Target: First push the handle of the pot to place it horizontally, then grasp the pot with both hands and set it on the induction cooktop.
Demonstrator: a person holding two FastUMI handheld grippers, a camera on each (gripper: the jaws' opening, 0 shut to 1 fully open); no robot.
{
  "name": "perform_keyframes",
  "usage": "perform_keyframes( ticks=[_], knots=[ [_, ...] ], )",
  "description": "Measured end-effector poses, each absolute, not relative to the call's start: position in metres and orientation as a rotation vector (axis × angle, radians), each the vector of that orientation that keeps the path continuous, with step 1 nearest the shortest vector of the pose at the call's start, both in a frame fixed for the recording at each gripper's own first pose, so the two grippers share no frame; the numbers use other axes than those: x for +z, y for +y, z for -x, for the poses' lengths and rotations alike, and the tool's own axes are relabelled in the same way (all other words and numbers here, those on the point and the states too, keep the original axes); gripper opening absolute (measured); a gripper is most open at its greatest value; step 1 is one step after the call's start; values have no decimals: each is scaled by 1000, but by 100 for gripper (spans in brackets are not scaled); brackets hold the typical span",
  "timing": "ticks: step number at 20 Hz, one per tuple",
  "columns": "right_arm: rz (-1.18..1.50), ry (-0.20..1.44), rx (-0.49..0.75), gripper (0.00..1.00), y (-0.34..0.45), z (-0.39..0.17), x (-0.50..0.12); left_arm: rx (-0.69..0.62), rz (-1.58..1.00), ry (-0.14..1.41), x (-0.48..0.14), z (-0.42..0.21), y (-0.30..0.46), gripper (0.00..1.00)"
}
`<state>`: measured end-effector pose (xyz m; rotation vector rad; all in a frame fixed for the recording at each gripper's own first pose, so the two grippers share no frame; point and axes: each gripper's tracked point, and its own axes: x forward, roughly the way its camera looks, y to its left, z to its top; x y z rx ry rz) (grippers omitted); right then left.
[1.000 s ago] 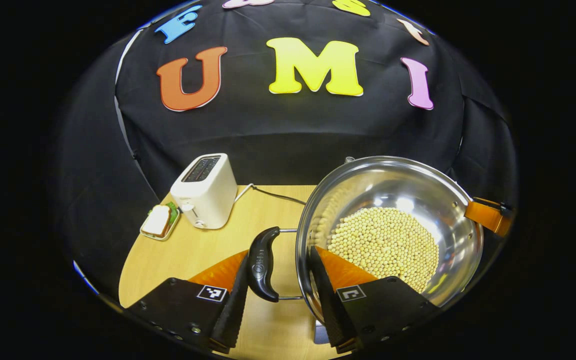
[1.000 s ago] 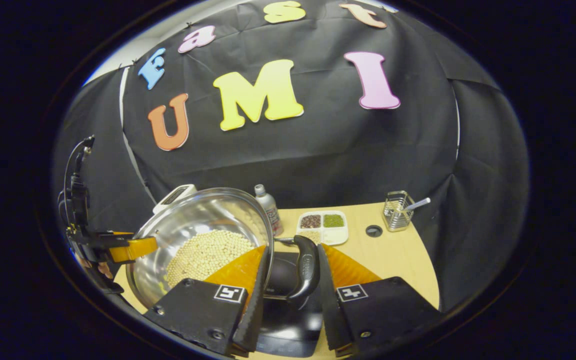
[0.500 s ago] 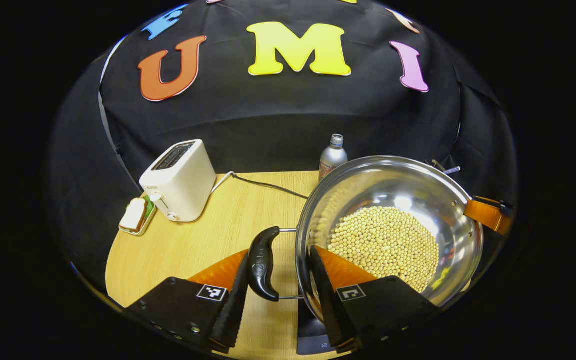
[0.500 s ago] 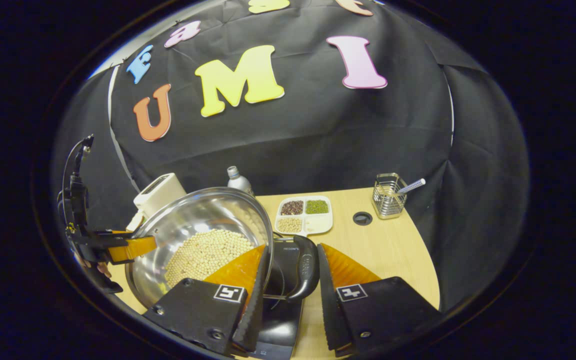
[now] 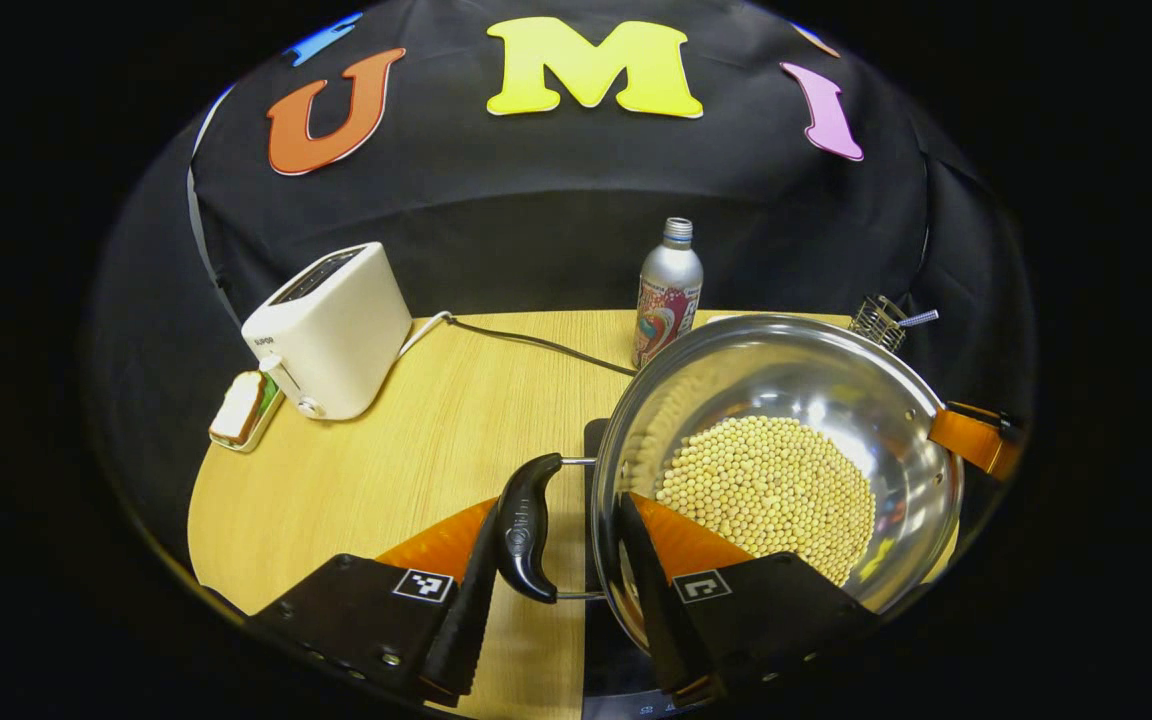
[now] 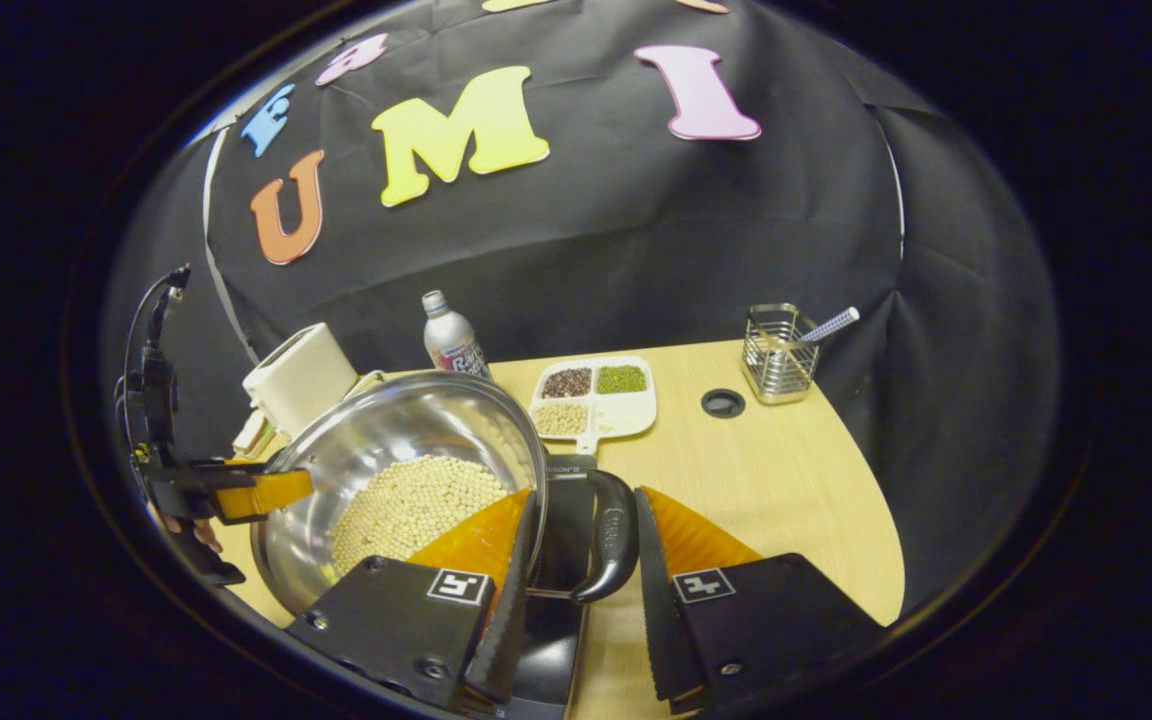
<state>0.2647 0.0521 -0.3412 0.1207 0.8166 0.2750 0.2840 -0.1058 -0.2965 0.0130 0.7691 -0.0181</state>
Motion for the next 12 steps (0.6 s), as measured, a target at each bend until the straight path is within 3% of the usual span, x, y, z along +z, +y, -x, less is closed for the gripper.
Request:
perform_keyframes(
  ticks=[5, 12],
  knots=[
    [-168, 799, 278, 55, 47, -258, -356, -8, -34, 644, -301, -296, -106, 67],
    [-162, 719, 254, 63, 45, -257, -356, -9, 1, 654, -317, -291, -110, 75]
  ],
)
